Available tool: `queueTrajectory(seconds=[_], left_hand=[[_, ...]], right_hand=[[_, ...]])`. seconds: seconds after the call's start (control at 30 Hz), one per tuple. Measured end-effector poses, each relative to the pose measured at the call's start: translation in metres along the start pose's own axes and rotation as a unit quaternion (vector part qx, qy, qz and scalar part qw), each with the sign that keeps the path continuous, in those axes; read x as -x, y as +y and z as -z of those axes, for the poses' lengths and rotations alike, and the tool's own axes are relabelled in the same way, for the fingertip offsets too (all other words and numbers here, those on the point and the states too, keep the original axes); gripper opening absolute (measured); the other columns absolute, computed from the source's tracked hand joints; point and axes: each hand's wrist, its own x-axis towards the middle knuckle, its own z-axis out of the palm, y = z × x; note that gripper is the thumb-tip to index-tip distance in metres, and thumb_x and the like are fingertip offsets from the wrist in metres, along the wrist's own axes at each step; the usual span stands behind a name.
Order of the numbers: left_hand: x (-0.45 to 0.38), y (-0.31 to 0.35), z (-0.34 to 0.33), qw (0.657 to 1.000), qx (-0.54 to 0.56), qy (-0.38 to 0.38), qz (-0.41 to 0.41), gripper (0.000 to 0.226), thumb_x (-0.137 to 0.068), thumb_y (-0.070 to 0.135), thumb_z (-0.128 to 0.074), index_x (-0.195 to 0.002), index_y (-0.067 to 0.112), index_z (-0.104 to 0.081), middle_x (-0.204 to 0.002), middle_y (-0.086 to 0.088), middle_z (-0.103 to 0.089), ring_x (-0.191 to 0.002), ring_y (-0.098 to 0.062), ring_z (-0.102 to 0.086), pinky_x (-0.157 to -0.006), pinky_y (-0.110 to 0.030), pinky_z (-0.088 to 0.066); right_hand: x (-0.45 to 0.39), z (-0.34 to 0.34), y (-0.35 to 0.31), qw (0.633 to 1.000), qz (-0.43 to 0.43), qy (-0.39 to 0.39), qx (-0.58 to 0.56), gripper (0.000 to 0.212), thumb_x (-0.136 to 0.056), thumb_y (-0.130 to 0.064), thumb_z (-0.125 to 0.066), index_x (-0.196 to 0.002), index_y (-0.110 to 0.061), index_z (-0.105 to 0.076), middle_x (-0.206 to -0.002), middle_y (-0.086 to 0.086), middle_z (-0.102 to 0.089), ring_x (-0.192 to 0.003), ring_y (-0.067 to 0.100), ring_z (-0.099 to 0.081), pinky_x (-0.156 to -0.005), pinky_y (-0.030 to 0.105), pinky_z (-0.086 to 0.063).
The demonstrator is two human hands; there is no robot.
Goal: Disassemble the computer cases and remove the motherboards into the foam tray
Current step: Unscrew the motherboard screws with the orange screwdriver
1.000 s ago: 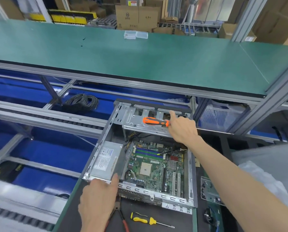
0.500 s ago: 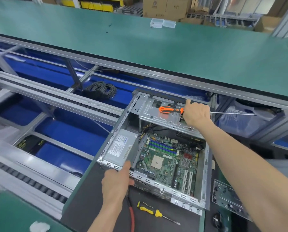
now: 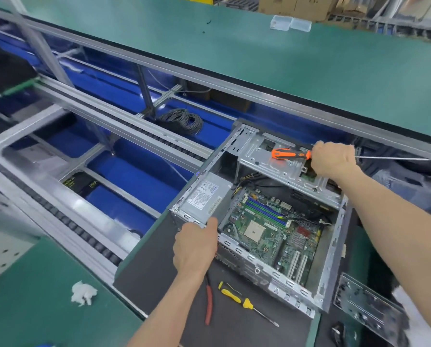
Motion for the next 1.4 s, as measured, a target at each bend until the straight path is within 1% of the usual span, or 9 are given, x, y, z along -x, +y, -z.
queueTrajectory(seconds=[0.1,0.17,0.3,0.37,0.53,0.9,1.1,1.27,1.4], left_hand=[[-0.004,0.003,-0.002,0.999,-0.037,0.018,-0.011,0.051,-0.08,0.06,-0.046,-0.073,0.013,-0.065,-0.077,-0.002,-0.068,-0.071,-0.024,-0.064,-0.071,-0.037,-0.056],[-0.005,0.006,-0.002,0.998,-0.053,0.031,-0.024,0.05,-0.077,0.063,-0.053,-0.068,0.014,-0.059,-0.072,-0.002,-0.064,-0.065,-0.023,-0.061,-0.061,-0.032,-0.051],[-0.009,0.008,-0.001,0.997,-0.04,0.045,-0.047,0.044,-0.071,0.054,-0.064,-0.057,0.015,-0.05,-0.058,0.0,-0.057,-0.053,-0.019,-0.055,-0.049,-0.025,-0.038],[-0.016,0.01,0.0,0.997,-0.028,0.043,-0.056,0.043,-0.07,0.052,-0.065,-0.056,0.015,-0.049,-0.057,0.0,-0.057,-0.053,-0.019,-0.055,-0.05,-0.026,-0.04],[-0.036,0.02,0.006,0.994,-0.033,0.035,-0.097,0.04,-0.069,0.046,-0.064,-0.055,0.013,-0.046,-0.061,-0.002,-0.054,-0.056,-0.023,-0.054,-0.054,-0.029,-0.043],[-0.087,0.048,0.014,0.979,-0.12,0.026,-0.165,0.04,-0.078,0.041,-0.066,-0.066,0.005,-0.056,-0.073,-0.01,-0.059,-0.062,-0.02,-0.05,-0.049,-0.028,-0.034],[-0.098,0.056,0.015,0.969,-0.142,0.006,-0.201,0.04,-0.078,0.041,-0.066,-0.066,0.006,-0.052,-0.072,-0.011,-0.059,-0.066,-0.024,-0.053,-0.05,-0.029,-0.036],[-0.105,0.055,0.016,0.965,-0.139,-0.005,-0.22,0.04,-0.077,0.041,-0.066,-0.065,0.006,-0.051,-0.071,-0.011,-0.059,-0.066,-0.027,-0.057,-0.05,-0.028,-0.037],[-0.108,0.055,0.015,0.964,-0.128,-0.005,-0.231,0.041,-0.074,0.04,-0.067,-0.061,0.009,-0.044,-0.066,-0.008,-0.053,-0.059,-0.025,-0.049,-0.05,-0.028,-0.034]], right_hand=[[0.004,-0.003,0.005,1.0,-0.005,-0.007,0.01,0.003,-0.091,-0.01,-0.046,-0.09,-0.01,-0.049,-0.083,0.006,-0.056,-0.071,0.028,-0.052,-0.071,0.036,-0.034],[0.007,-0.005,0.009,1.0,-0.011,-0.013,0.013,0.008,-0.09,-0.011,-0.047,-0.082,-0.012,-0.049,-0.078,0.004,-0.057,-0.068,0.027,-0.052,-0.069,0.036,-0.034],[0.017,-0.01,0.017,1.0,-0.01,-0.004,0.012,0.01,-0.091,-0.016,-0.049,-0.082,-0.015,-0.053,-0.069,0.0,-0.051,-0.069,0.028,-0.055,-0.068,0.036,-0.036],[0.023,-0.014,0.022,1.0,-0.008,0.005,0.012,0.011,-0.091,-0.019,-0.05,-0.08,-0.017,-0.052,-0.075,0.001,-0.053,-0.071,0.029,-0.057,-0.069,0.036,-0.036],[0.04,-0.019,0.036,1.0,-0.021,0.0,0.007,0.016,-0.09,-0.025,-0.051,-0.077,-0.019,-0.057,-0.068,-0.001,-0.05,-0.063,0.026,-0.048,-0.068,0.037,-0.034],[0.087,-0.025,0.043,0.998,-0.056,0.018,-0.02,0.016,-0.09,-0.027,-0.05,-0.079,-0.02,-0.059,-0.086,0.005,-0.07,-0.081,0.031,-0.068,-0.068,0.034,-0.038],[0.095,-0.021,0.042,0.997,-0.073,0.001,-0.024,0.014,-0.091,-0.026,-0.048,-0.082,-0.019,-0.055,-0.095,0.007,-0.071,-0.088,0.032,-0.067,-0.068,0.036,-0.036],[0.095,-0.014,0.039,0.997,-0.072,-0.017,-0.011,0.014,-0.093,-0.025,-0.048,-0.082,-0.018,-0.055,-0.081,0.003,-0.061,-0.074,0.028,-0.058,-0.067,0.036,-0.036],[0.093,-0.008,0.039,0.997,-0.069,-0.038,0.005,0.025,-0.093,-0.024,-0.048,-0.069,-0.019,-0.046,-0.072,0.0,-0.057,-0.064,0.025,-0.05,-0.064,0.035,-0.035]])
